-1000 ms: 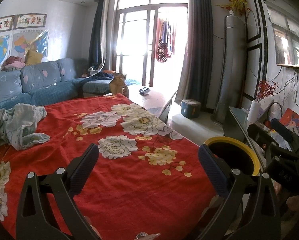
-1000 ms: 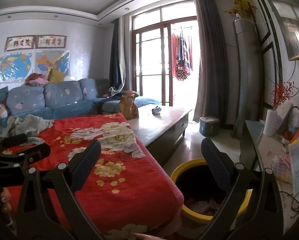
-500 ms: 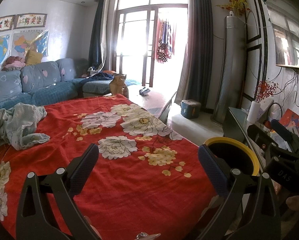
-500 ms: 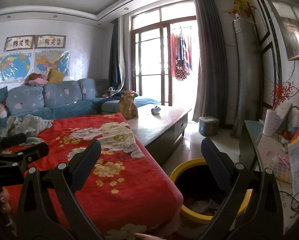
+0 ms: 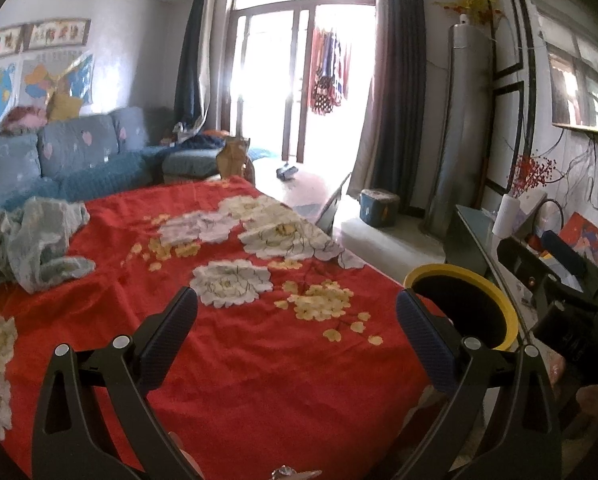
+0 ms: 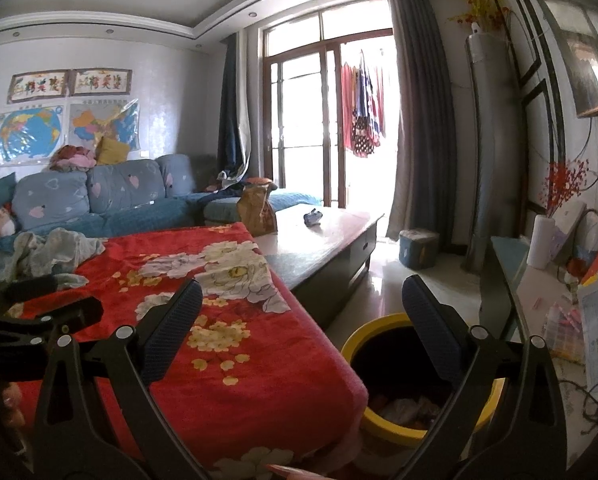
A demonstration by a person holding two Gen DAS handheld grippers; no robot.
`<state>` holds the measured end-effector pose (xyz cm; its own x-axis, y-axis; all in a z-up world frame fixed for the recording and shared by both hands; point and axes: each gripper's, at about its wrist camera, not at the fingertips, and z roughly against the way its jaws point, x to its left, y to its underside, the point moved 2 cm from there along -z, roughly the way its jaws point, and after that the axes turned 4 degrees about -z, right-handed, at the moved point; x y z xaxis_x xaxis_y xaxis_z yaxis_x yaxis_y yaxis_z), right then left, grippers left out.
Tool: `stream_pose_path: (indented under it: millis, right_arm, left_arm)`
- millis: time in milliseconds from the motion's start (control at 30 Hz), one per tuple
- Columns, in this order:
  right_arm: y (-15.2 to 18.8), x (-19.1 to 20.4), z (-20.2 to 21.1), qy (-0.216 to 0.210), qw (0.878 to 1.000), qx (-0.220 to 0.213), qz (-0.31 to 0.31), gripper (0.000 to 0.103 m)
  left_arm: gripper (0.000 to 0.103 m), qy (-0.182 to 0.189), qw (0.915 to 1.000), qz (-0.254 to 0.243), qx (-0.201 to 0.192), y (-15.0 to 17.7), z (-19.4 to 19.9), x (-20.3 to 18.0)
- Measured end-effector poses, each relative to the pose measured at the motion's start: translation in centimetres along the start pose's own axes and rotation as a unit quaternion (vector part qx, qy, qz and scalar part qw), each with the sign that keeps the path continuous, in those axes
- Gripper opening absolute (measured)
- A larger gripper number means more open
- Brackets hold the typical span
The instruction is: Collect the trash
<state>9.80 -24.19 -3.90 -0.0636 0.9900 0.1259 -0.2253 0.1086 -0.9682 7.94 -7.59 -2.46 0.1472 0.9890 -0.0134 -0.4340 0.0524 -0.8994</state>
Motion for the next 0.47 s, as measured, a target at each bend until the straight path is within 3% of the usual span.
stream_pose_path:
  millis: [100,167,200,267,300,333,367,400,467]
  right_arm:
    - [-0.4,1.6,-2.0,-0.029,0.999,0.033,-0.003,0.092]
    - [-0.8,4.6,-3.6,-0.068,0.996,0.053,0.004,0.092]
    - [-1.0,6.4,-4.5,-0.092,0.994,0.067,0.011,0.092]
    - [-1.0,12.7,-6.9,-0.168,0.978,0.117,0.041,0.092]
    - [-0.8,15.0,-7.5,-0.19,0.971,0.134,0.05,0.092]
    - [-0.1,19.9,-8.7,-0.237,0.954,0.169,0.072,0.092]
    - [0.5,22.7,-9.4,-0.264,0.941,0.192,0.086,0.092]
    - [1.2,26.1,-10.1,-0.29,0.927,0.214,0.104,0.092]
    - [3.8,34.4,-11.8,-0.337,0.893,0.265,0.139,0.092]
  left_arm:
    - [0.097,-0.011,0.9995,0.028,0.013,0.4,0.2,2.5]
    - [0.097,-0.035,0.9968,0.066,0.03,0.8,0.6,6.5]
    - [0.097,-0.057,0.9947,0.078,0.035,1.0,0.9,8.3]
    - [0.097,-0.142,0.9828,0.109,0.047,1.8,2.0,14.4]
    - [0.097,-0.176,0.9752,0.123,0.052,2.3,2.6,17.1]
    - [0.097,-0.213,0.9655,0.136,0.061,2.9,3.3,20.1]
    - [0.097,-0.271,0.9473,0.153,0.074,3.9,4.3,24.6]
    - [0.097,-0.294,0.9389,0.158,0.083,4.4,4.6,26.6]
    - [0.097,-0.365,0.9051,0.176,0.129,6.4,5.2,33.3]
